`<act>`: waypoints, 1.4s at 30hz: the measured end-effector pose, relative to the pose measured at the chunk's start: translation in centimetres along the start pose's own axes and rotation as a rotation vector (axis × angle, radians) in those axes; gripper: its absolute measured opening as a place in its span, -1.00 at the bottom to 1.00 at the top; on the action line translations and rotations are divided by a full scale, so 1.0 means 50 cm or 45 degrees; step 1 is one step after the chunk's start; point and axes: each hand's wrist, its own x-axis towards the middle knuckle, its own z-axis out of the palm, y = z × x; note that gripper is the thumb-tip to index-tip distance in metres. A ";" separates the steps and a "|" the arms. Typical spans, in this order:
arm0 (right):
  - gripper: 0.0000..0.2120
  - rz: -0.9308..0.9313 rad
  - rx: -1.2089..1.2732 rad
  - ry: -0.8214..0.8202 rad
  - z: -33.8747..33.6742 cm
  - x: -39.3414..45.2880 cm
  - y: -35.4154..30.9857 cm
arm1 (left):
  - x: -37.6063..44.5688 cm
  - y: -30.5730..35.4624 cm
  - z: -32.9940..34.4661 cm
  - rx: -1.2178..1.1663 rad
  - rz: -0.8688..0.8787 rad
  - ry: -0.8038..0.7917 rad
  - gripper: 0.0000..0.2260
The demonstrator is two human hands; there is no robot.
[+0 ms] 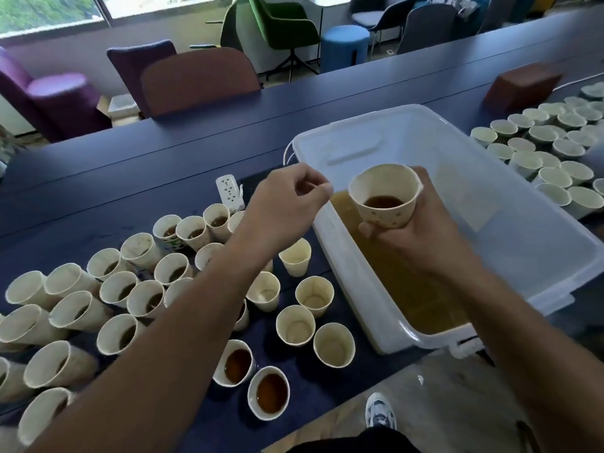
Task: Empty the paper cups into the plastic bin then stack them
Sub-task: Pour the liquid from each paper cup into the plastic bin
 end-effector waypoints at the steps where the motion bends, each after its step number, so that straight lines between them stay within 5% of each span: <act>1: -0.34 0.008 -0.067 -0.032 -0.016 0.005 0.012 | -0.003 -0.013 0.018 0.086 0.025 -0.014 -0.88; 11: -0.50 0.215 -0.775 -0.213 -0.086 0.045 0.116 | -0.021 -0.068 0.105 0.417 -0.006 -0.327 -0.40; 21: -0.58 0.247 -1.114 -0.320 -0.089 0.065 0.130 | -0.023 -0.075 0.106 0.509 -0.014 -0.314 -0.39; 42: -0.54 -0.229 -1.550 -0.094 -0.078 0.090 0.063 | -0.031 -0.070 0.107 0.471 -0.026 -0.311 -0.39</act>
